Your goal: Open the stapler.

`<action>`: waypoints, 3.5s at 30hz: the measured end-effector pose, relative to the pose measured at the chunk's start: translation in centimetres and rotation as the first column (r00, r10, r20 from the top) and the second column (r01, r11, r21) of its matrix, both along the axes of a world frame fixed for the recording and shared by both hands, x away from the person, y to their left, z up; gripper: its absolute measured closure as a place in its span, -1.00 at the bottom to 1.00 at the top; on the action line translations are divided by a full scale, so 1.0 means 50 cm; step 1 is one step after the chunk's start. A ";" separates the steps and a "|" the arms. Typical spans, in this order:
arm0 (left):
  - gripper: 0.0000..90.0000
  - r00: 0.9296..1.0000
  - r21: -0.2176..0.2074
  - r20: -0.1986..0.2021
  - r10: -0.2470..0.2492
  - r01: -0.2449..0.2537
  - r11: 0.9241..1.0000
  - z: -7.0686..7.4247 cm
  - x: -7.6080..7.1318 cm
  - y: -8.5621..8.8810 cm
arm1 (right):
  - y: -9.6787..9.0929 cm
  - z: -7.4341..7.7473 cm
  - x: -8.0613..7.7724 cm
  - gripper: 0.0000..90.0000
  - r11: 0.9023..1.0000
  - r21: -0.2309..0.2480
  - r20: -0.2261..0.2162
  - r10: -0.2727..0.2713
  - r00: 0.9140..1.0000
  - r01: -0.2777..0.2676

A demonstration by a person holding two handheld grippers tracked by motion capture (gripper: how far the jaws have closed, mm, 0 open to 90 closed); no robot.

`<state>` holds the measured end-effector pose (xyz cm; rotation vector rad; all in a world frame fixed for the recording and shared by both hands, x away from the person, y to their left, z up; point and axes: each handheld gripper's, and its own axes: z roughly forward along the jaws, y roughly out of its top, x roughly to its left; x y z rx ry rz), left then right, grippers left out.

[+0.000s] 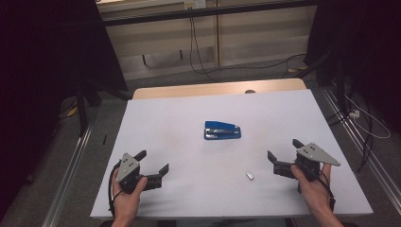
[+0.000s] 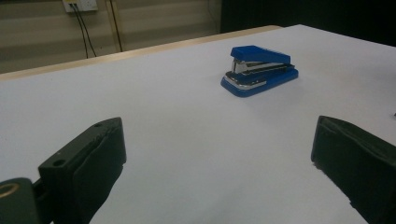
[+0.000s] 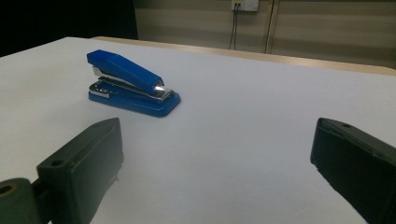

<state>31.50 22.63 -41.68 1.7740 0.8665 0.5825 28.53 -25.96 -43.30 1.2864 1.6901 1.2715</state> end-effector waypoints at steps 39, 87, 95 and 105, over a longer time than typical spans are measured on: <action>-0.83 0.981 0.005 -0.159 -0.115 0.117 0.993 -0.018 0.055 -0.051 | 0.075 -0.004 0.059 -0.96 0.976 0.003 -0.004 0.219 0.976 -0.219; -0.90 0.972 -0.015 -0.089 -0.217 0.217 0.976 -0.003 0.249 -0.228 | 0.219 -0.013 0.224 -0.21 0.936 0.057 -0.047 0.351 0.935 -0.348; -0.88 0.979 0.016 -0.069 -0.193 0.194 0.981 -0.006 0.282 -0.240 | 0.237 -0.016 0.240 0.32 0.927 0.047 -0.060 0.375 0.925 -0.372; -0.90 0.970 0.045 -0.129 -0.205 0.213 0.976 -0.028 0.288 -0.240 | 0.230 -0.019 0.243 1.00 0.914 0.033 -0.071 0.406 0.911 -0.405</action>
